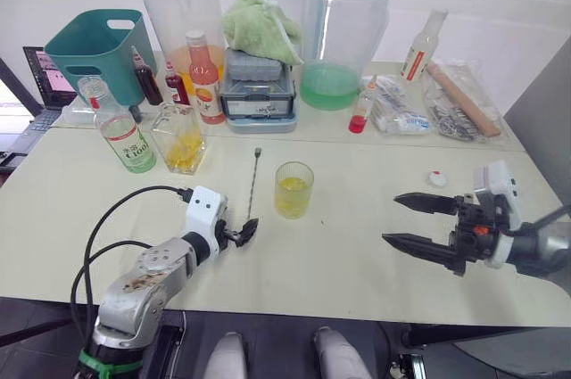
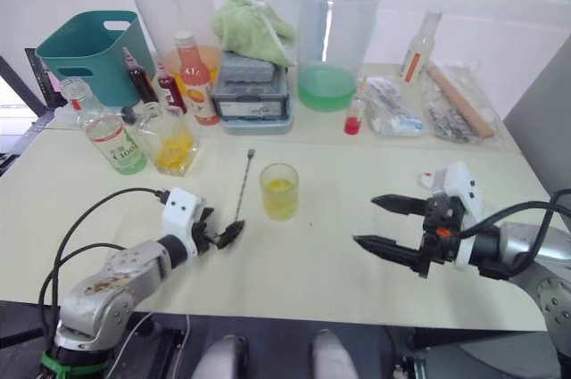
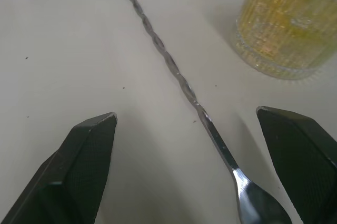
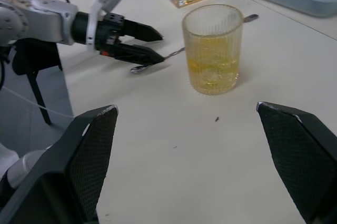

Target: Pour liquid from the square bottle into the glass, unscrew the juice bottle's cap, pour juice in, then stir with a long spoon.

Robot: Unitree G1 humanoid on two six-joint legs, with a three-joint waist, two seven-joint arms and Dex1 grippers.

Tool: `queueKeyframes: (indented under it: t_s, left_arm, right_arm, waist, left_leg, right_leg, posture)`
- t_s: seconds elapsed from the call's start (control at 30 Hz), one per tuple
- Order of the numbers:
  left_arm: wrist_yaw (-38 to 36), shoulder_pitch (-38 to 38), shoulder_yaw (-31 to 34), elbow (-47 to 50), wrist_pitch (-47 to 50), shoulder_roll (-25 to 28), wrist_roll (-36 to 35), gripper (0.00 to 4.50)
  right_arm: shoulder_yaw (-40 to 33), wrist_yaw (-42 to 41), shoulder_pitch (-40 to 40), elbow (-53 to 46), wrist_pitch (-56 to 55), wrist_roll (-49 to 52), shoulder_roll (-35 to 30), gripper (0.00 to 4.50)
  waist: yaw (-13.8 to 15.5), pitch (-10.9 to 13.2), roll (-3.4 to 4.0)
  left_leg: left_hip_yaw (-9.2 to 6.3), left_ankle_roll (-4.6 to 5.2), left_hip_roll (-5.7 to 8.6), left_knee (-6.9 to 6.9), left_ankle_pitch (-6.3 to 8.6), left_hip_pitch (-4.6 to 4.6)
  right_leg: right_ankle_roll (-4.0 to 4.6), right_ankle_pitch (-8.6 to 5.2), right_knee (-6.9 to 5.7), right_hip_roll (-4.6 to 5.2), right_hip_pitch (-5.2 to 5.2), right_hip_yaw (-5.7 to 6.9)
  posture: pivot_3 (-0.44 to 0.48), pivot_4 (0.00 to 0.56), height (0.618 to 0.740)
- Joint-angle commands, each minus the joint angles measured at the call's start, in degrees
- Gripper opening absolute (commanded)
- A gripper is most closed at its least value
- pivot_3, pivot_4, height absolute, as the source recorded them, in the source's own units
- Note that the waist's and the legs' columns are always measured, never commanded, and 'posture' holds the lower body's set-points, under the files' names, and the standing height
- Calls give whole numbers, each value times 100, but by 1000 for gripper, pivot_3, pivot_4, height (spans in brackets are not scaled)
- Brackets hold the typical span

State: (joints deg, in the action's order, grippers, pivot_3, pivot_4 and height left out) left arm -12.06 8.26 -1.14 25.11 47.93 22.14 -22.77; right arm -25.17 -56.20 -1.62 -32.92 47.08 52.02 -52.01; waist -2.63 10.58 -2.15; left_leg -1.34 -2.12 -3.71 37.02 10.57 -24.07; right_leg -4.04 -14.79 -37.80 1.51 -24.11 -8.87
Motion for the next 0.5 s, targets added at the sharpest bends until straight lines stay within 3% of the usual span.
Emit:
queueKeyframes:
  t_s: [0.03,0.27,0.3,0.5]
  left_arm:
    - [247,203,-153,-199,-24,-172,325,4494]
    - [438,490,-211,-591,89,-562,592,4494]
    - [466,510,-188,-653,132,-609,600,3933]
    - [317,429,-36,-539,223,-447,661,1932]
  right_arm:
    - [-211,6,23,-216,-145,74,-132,4500]
    - [-300,67,21,-283,-140,240,-202,4500]
    - [-272,84,2,-290,-156,234,-193,4500]
    - [-7,157,-133,-218,-319,87,-141,4500]
  waist:
    - [10,-4,-2]
    - [22,-16,-4]
    - [23,-22,-3]
    - [19,-32,-2]
  left_leg:
    - [-2,-1,2,0,-1,1]
    - [-7,-3,6,1,-2,2]
    - [-8,-3,6,1,-2,2]
    - [-9,-3,6,0,-2,5]
  right_leg:
    - [0,0,0,0,3,1]
    - [-1,0,0,1,8,2]
    - [-1,0,0,1,9,2]
    - [-1,0,0,1,11,3]
  posture:
    - [0,150,719]
    - [0,150,719]
    - [0,150,719]
    - [0,150,719]
